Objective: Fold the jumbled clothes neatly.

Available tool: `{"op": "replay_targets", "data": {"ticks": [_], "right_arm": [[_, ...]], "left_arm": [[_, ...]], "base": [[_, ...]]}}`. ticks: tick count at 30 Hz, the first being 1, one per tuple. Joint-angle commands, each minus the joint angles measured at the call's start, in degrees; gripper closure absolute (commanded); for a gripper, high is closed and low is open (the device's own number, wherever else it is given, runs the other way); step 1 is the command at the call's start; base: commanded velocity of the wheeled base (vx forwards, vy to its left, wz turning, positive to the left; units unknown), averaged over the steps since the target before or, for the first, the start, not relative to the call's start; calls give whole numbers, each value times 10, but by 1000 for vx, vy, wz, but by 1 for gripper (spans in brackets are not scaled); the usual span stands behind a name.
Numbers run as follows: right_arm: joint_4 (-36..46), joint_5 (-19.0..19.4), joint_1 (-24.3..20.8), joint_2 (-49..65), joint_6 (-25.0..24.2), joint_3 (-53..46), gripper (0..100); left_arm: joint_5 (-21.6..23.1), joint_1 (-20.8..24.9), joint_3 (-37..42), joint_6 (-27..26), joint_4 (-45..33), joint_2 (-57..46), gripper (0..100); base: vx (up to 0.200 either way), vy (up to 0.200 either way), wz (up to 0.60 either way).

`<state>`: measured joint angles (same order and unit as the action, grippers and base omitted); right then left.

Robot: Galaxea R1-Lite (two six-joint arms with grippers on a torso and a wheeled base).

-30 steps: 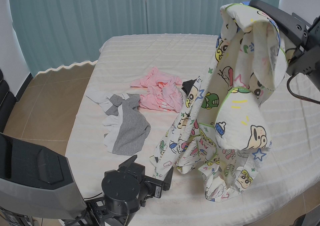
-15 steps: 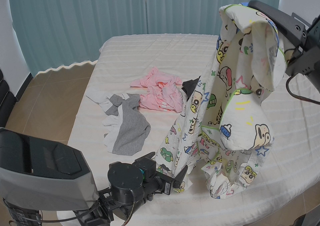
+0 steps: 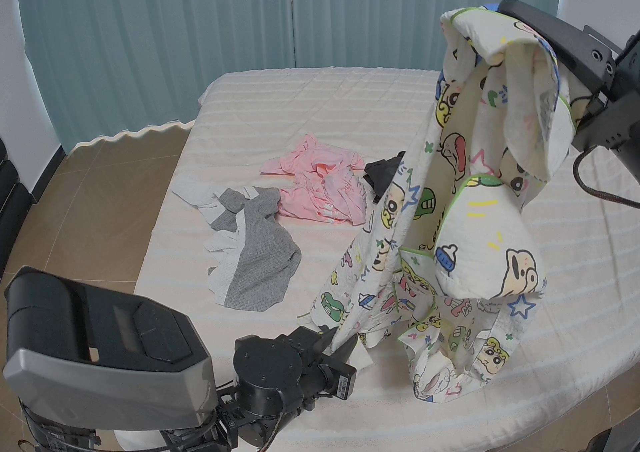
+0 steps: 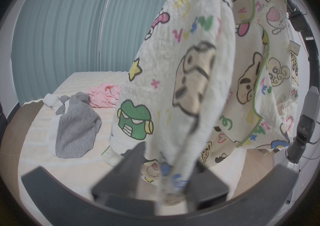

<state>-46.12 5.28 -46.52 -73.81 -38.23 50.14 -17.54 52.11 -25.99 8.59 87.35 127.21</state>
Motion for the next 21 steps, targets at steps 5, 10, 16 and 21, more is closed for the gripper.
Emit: {"op": "replay_targets", "data": {"ticks": [5, 10, 16, 21], "right_arm": [[0, -1, 6, 6, -26, -3, 100], [0, 5, 38, 11, -37, -30, 100], [1, 6, 85, 35, -37, -80, 100], [1, 5, 129, 49, -30, -131, 100]], "left_arm": [[0, 3, 4, 31, 6, 2, 100], [0, 3, 37, 54, 18, -36, 100], [-6, -6, 68, 85, 18, -160, 100], [-11, -20, 74, 73, 18, -238, 100]], "base": [[0, 0, 0], [0, 0, 0], [0, 0, 0], [0, 0, 0]]}}
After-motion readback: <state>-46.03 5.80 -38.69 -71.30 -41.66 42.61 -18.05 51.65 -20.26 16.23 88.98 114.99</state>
